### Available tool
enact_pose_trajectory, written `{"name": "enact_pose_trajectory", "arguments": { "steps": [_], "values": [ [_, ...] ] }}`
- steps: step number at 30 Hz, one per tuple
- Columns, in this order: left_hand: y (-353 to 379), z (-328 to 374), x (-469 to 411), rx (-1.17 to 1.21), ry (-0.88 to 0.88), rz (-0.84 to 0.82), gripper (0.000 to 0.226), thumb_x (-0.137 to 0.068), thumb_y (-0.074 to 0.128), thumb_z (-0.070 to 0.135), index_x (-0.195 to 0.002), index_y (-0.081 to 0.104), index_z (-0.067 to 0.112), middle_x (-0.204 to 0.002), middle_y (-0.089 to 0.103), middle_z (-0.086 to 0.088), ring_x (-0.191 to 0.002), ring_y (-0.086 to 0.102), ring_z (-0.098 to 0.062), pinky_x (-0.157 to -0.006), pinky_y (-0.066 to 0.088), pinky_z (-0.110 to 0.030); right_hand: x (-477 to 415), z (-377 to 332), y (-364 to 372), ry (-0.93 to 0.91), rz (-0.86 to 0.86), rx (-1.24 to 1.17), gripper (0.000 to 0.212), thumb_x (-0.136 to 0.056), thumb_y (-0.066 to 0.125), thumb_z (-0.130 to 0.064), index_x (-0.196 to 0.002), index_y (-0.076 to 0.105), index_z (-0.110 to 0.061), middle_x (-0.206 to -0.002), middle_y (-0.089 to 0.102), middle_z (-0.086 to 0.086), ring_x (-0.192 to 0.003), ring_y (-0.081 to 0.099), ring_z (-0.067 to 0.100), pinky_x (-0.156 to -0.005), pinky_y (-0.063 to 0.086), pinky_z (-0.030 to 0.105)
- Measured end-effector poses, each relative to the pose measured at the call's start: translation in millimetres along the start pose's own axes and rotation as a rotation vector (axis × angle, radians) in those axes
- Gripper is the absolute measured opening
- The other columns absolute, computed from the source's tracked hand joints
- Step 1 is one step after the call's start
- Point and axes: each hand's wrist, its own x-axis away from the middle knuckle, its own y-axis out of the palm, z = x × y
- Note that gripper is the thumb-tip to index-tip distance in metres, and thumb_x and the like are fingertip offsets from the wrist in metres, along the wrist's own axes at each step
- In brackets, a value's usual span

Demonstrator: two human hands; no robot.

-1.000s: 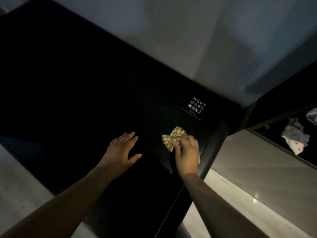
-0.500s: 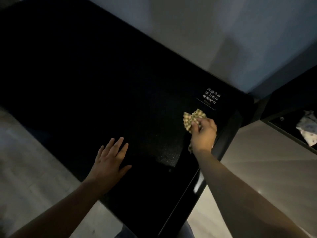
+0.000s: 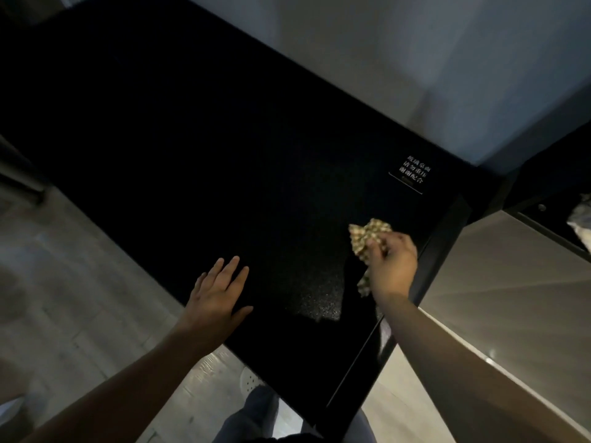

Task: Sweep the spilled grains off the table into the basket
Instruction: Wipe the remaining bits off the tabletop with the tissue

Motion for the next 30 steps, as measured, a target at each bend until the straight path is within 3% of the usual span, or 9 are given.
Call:
{"name": "enact_pose_trajectory", "arguments": {
  "steps": [4,9,13,18,23,30],
  "values": [
    [7.8,-8.1,7.2,-0.027,0.024,0.009,0.079,-0.081,0.067,0.047,-0.146,0.032,0.016,-0.156,0.021,-0.009,-0.144,0.014,-0.03,-0.111,0.027,-0.055,20.2,2.5,15.1,0.045,-0.017,0.053,0.012,-0.088,0.065,-0.011,-0.097,0.07,-0.005,-0.106,0.061,0.012,-0.105,0.052,0.031,-0.084,0.031,0.022],
    [11.2,-20.9,9.8,-0.027,0.072,-0.035,0.084,-0.082,0.03,0.07,-0.151,0.006,0.028,-0.158,-0.01,0.005,-0.145,-0.014,-0.017,-0.116,-0.002,-0.041,141.8,-5.2,36.1,-0.163,-0.103,0.03,0.01,-0.085,0.062,-0.01,-0.091,0.071,-0.009,-0.098,0.062,0.005,-0.095,0.049,0.017,-0.081,0.031,0.016],
    [15.7,-25.6,9.9,-0.1,0.068,-0.032,0.085,-0.08,0.022,0.072,-0.15,0.002,0.029,-0.158,-0.012,0.004,-0.145,-0.014,-0.019,-0.116,-0.002,-0.044,155.6,-11.3,30.2,-0.065,-0.149,-0.097,0.009,-0.084,0.07,-0.006,-0.09,0.073,-0.011,-0.096,0.061,-0.002,-0.096,0.055,0.019,-0.081,0.036,0.017],
    [13.9,-21.9,10.5,-0.109,0.061,-0.037,0.082,-0.088,0.034,0.066,-0.147,-0.01,0.03,-0.155,-0.022,0.006,-0.144,-0.02,-0.019,-0.117,-0.009,-0.042,129.9,-16.6,20.7,0.043,-0.032,-0.082,0.009,-0.086,0.069,-0.009,-0.094,0.072,-0.009,-0.1,0.059,-0.001,-0.102,0.052,0.02,-0.084,0.032,0.016],
    [6.6,-17.2,11.1,-0.117,0.045,-0.093,0.082,-0.091,0.036,0.062,-0.149,-0.013,0.029,-0.155,-0.027,0.004,-0.141,-0.026,-0.018,-0.117,-0.011,-0.042,191.1,-20.4,39.8,0.031,-0.116,-0.095,0.01,-0.084,0.07,-0.009,-0.091,0.074,-0.014,-0.099,0.061,-0.005,-0.097,0.054,0.016,-0.079,0.032,0.004],
    [5.8,-16.5,11.5,-0.126,0.04,-0.105,0.082,-0.092,0.037,0.061,-0.149,-0.011,0.028,-0.156,-0.025,0.003,-0.142,-0.025,-0.019,-0.118,-0.007,-0.045,238.6,-16.5,38.0,-0.019,-0.194,-0.151,0.019,-0.079,0.073,-0.005,-0.089,0.075,-0.021,-0.096,0.062,-0.009,-0.099,0.051,0.001,-0.083,0.032,0.004]
  ]
}}
